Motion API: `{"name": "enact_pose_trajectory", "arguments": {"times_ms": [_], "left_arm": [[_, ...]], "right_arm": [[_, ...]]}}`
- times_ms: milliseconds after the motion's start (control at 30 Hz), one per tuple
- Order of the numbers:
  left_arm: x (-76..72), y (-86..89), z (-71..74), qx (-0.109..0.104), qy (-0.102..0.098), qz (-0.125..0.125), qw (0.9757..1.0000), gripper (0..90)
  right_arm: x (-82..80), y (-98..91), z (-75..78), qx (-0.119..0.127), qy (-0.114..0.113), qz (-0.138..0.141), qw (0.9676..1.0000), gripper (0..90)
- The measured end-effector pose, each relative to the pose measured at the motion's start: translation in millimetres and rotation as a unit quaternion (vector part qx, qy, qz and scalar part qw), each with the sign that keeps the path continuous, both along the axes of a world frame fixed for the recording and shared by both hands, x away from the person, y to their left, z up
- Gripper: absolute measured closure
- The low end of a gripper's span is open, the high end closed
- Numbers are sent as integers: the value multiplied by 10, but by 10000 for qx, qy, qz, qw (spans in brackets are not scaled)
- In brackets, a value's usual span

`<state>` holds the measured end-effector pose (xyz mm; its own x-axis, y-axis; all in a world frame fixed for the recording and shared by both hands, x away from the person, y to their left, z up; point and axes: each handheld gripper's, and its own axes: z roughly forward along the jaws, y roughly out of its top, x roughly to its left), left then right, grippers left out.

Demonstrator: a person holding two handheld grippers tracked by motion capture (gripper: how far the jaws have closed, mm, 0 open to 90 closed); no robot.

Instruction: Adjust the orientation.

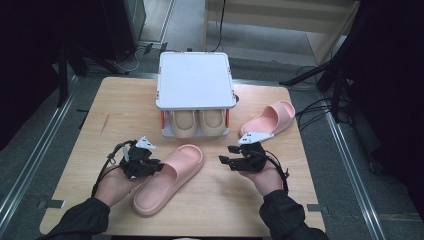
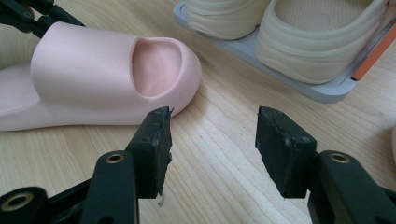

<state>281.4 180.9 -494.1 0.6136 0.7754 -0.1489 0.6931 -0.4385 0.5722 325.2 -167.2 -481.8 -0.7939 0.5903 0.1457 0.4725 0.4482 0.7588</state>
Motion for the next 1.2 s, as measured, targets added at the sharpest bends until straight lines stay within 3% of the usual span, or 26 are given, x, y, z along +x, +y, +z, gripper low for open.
{"name": "enact_pose_trajectory", "arguments": {"times_ms": [100, 167, 400, 500, 633, 767, 867, 933, 967, 1067, 1133, 1200], "left_arm": [[-5, 50, 34, -243, 21, -51, 9997, 681], [-28, 75, 64, -307, -55, -79, 9995, 669], [-59, 165, 124, -435, -27, -137, 9990, 618], [-88, 302, 222, -691, -41, -135, 9975, 627], [-102, 411, 239, -691, -62, -70, 9976, 673], [-51, 494, 127, -502, 71, 24, 9987, 743], [-3, 497, 20, -376, 156, -21, 9992, 755], [36, 496, -45, -539, 207, 40, 9983, 728], [60, 494, -67, -620, 259, 21, 9977, 744], [105, 438, -128, -514, 295, -16, 9982, 772], [110, 385, -162, -429, 365, -105, 9984, 773], [92, 340, -172, -283, 334, -257, 9987, 782]], "right_arm": [[1, -9, 4, 14, -6, -8, 10000, 462], [5, -16, 7, 16, -16, -18, 10000, 462], [8, -31, 18, 47, -13, -58, 10000, 470], [-10, -15, 29, 69, -11, -48, 10000, 501], [-15, 24, 17, 122, -5, -29, 9999, 516], [-31, 128, -26, 240, 45, -3, 9997, 621], [-44, 254, -95, 194, 181, 116, 9996, 679], [-51, 337, -154, 229, 314, 238, 9990, 686], [-66, 435, -235, 263, 529, 366, 9976, 708], [-103, 594, -361, 185, 631, 544, 9963, 745], [-114, 643, -389, 117, 643, 563, 9963, 746], [-134, 708, -412, -4, 461, 556, 9974, 751]]}}
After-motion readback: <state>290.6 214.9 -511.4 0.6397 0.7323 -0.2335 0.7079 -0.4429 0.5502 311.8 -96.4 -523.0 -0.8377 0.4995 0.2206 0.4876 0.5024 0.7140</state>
